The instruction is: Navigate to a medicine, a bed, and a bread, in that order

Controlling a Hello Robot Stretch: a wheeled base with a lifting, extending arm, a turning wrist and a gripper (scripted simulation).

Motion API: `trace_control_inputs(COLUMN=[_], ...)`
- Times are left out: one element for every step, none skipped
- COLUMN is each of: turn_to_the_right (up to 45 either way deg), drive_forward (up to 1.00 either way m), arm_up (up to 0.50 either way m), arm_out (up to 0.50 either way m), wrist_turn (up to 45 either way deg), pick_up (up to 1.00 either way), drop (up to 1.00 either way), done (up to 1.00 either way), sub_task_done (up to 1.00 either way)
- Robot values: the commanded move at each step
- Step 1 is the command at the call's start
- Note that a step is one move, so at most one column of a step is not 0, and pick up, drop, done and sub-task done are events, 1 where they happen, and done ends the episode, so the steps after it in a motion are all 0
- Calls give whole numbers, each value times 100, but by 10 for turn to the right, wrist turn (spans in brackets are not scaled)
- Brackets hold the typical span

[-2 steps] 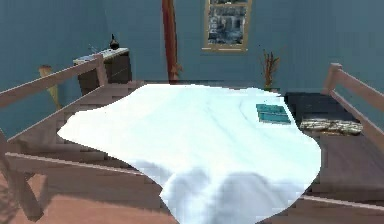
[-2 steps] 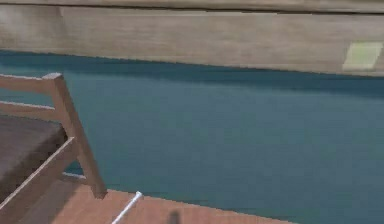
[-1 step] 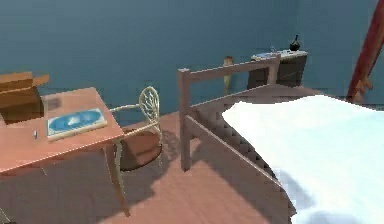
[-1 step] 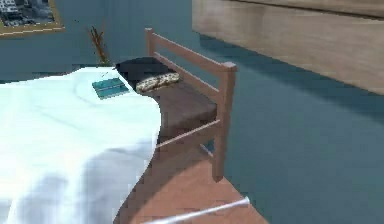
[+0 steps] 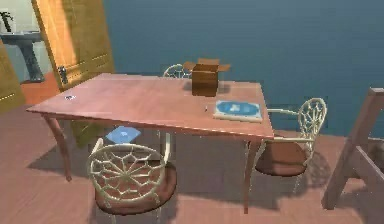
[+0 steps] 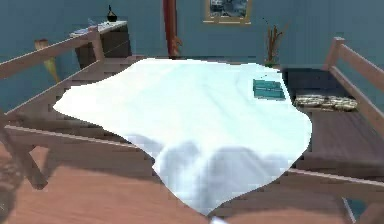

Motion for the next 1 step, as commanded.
trace_control_inputs(turn_to_the_right=[-450], drive_forward=[0], arm_up=[0], arm_out=[0], wrist_turn=[0], pick_up=[0], drop=[0], done=[0], sub_task_done=[0])
